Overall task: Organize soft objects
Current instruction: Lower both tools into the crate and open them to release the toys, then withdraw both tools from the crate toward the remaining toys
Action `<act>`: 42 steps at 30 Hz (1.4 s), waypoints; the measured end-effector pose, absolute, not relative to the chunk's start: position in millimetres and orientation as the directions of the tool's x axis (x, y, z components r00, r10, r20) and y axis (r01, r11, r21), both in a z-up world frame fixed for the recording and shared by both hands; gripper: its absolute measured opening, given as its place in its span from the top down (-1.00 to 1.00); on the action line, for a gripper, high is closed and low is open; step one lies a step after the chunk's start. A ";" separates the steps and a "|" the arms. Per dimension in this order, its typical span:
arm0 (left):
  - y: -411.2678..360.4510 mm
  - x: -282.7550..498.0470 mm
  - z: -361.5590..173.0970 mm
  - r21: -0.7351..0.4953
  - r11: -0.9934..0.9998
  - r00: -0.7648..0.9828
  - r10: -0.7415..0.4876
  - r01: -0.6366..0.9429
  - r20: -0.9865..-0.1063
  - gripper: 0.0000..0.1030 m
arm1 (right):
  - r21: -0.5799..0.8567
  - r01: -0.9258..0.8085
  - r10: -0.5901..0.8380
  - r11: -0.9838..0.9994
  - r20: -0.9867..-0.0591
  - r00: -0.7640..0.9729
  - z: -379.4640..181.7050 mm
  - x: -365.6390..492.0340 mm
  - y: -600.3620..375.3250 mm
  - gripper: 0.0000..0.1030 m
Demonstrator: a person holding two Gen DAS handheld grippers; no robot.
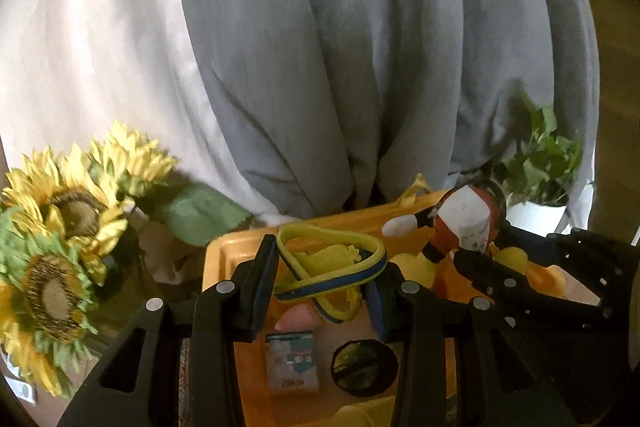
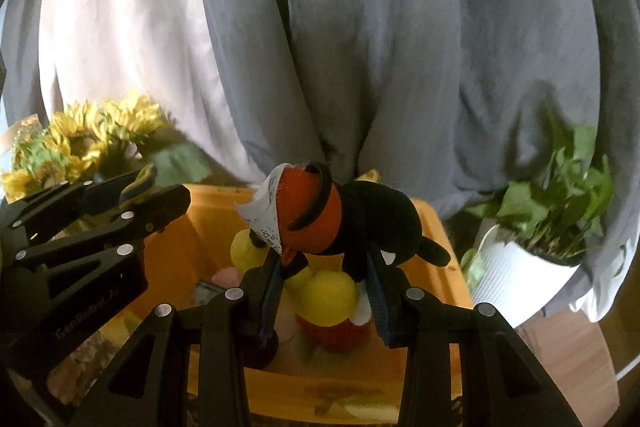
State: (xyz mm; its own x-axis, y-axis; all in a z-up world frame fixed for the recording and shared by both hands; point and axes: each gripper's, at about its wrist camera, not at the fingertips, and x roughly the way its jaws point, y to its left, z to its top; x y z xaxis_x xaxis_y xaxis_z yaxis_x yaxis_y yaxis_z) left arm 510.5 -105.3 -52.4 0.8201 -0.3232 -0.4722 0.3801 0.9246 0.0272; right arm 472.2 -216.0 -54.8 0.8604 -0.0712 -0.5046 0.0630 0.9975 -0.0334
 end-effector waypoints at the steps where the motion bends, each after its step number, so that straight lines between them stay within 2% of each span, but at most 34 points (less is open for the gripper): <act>1: -106.1 513.1 -55.2 0.025 0.924 0.814 -0.323 0.381 -0.483 0.22 | -0.031 0.061 -0.068 0.998 -0.514 0.855 -57.8 474.7 -216.6 0.23; 7: -109.2 522.6 -67.3 0.026 0.927 0.798 -0.307 0.373 -0.519 0.20 | -0.039 0.057 -0.069 0.998 -0.538 0.840 -66.8 483.9 -216.0 0.18; 10: -108.4 524.8 -71.0 0.023 0.925 0.790 -0.310 0.378 -0.529 0.09 | -0.045 0.052 -0.068 0.998 -0.541 0.838 -68.5 484.1 -214.0 0.03; 11: -108.8 525.0 -72.2 0.026 0.926 0.791 -0.306 0.376 -0.529 0.00 | -0.052 0.052 -0.072 0.997 -0.541 0.838 -69.0 484.1 -213.2 -0.12; 15: -107.1 524.9 -73.7 0.037 0.930 0.797 -0.292 0.365 -0.529 -0.18 | -0.098 0.077 -0.117 0.992 -0.530 0.840 -69.8 484.1 -211.0 -0.25; 17: -107.0 523.2 -73.8 0.038 0.930 0.797 -0.293 0.366 -0.529 -0.21 | -0.101 0.093 -0.132 0.991 -0.526 0.840 -68.9 482.5 -212.7 -0.30; 28: -101.3 487.6 -51.1 0.050 0.929 0.826 -0.299 0.366 -0.478 -0.36 | -0.078 0.165 -0.182 0.983 -0.506 0.843 -56.7 459.9 -224.3 -0.42; 34: -90.0 457.5 -34.9 0.050 0.943 0.852 -0.274 0.329 -0.446 -0.62 | -0.046 0.204 -0.201 0.978 -0.485 0.851 -44.0 438.3 -226.1 -0.51; 42: -74.6 422.2 -32.9 0.036 0.958 0.860 -0.238 0.284 -0.452 -0.66 | -0.054 0.283 -0.278 0.958 -0.432 0.858 -30.4 398.0 -220.9 -0.51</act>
State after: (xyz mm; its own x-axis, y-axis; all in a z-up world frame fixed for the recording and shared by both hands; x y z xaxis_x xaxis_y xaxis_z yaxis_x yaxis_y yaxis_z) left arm 422.2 -74.6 -32.9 0.8598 -0.2381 -0.4517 0.2843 0.9580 0.0362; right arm 398.0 -220.9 -30.4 0.8581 -0.2781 -0.4316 0.2830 0.9576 -0.0543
